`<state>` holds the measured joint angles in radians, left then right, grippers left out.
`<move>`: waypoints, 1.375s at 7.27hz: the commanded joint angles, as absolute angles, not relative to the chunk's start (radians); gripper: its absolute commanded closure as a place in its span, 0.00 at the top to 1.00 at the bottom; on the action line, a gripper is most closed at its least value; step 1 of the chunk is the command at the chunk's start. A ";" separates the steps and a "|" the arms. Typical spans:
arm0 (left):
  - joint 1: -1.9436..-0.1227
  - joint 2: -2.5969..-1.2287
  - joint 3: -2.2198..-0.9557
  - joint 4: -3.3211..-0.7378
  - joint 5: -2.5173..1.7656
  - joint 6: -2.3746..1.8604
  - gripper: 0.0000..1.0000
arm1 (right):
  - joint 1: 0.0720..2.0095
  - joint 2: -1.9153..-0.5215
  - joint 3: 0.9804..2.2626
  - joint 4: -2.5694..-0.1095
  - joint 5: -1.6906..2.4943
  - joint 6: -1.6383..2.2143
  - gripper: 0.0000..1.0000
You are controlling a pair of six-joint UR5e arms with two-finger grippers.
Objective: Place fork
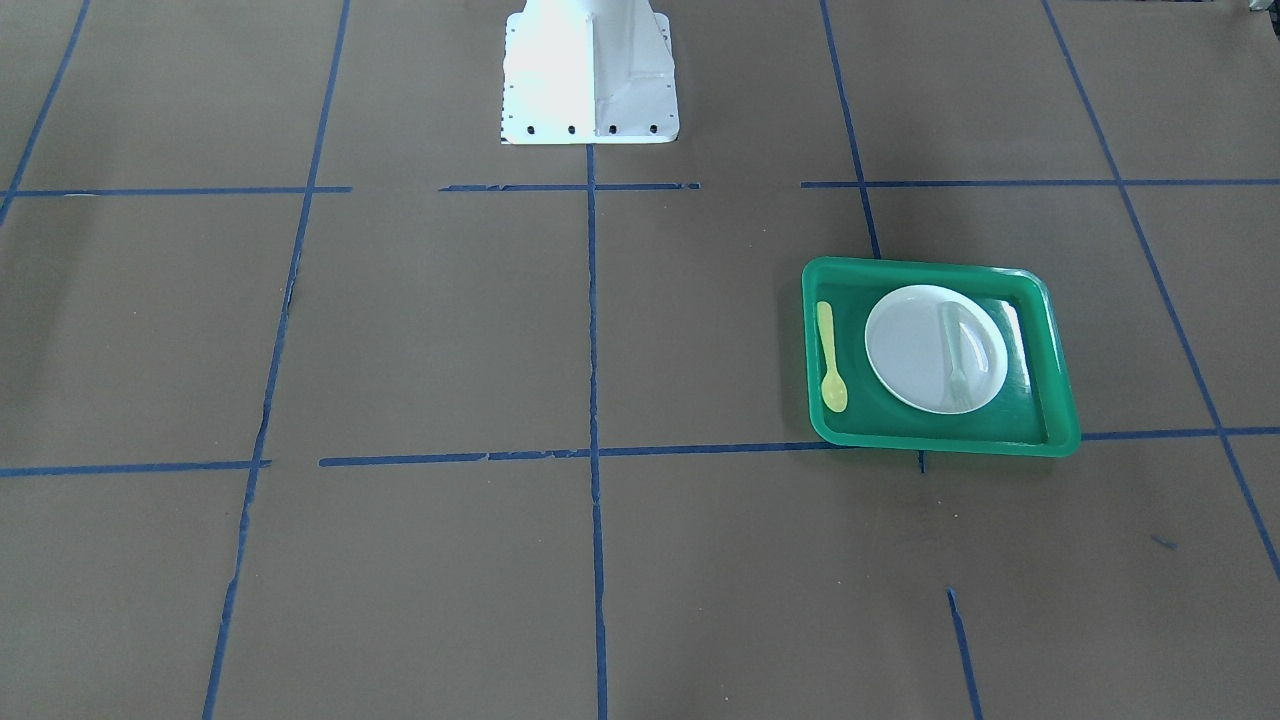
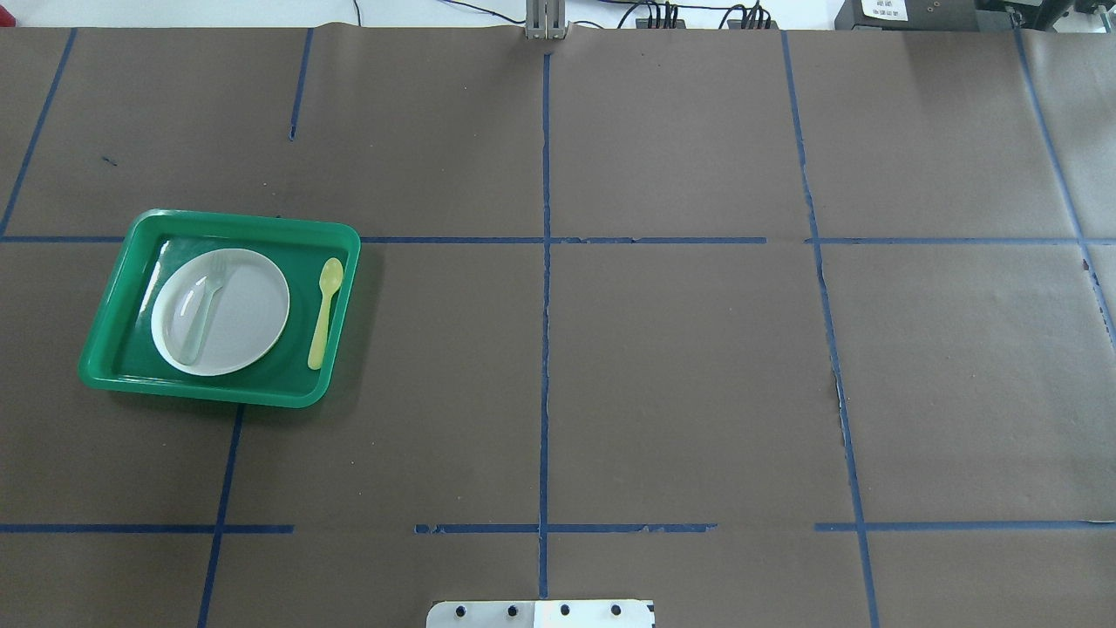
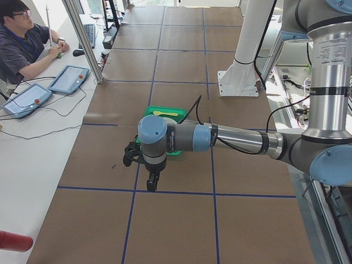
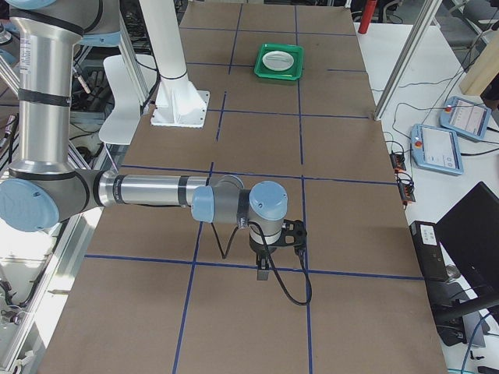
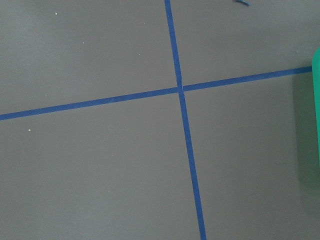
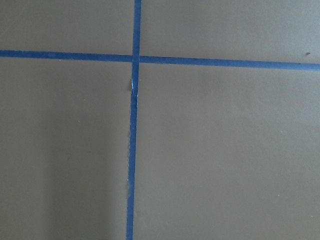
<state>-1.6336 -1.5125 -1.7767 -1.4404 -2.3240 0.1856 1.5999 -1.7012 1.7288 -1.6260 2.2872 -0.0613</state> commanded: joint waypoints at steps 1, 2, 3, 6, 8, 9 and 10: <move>-1.632 -1.513 -1.778 -1.440 -2.324 0.187 1.00 | 1.600 -1.701 1.729 -1.626 2.287 -0.061 1.00; -1.634 -1.513 -1.782 -1.440 -2.325 0.187 1.00 | 1.600 -1.701 1.729 -1.626 2.287 -0.061 1.00; -1.634 -1.514 -1.790 -1.443 -2.326 0.187 1.00 | 1.600 -1.701 1.729 -1.626 2.287 -0.061 1.00; -1.606 -1.517 -1.787 -1.586 -2.413 0.123 1.00 | 1.600 -1.701 1.729 -1.626 2.287 -0.061 1.00; -1.423 -1.522 -1.863 -1.618 -2.399 -0.147 1.00 | 1.600 -1.701 1.729 -1.626 2.287 -0.061 1.00; -1.320 -1.523 -1.884 -1.722 -2.398 -0.343 1.00 | 1.600 -1.701 1.729 -1.626 2.287 -0.061 1.00; -1.216 -1.522 -1.869 -1.881 -2.335 -0.511 1.00 | 1.600 -1.701 1.729 -1.626 2.287 -0.061 1.00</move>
<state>-1.3423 -1.5218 -1.8674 -1.7226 -2.3843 -0.2982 1.5999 -1.7012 1.7288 -1.6260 2.2872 -0.0614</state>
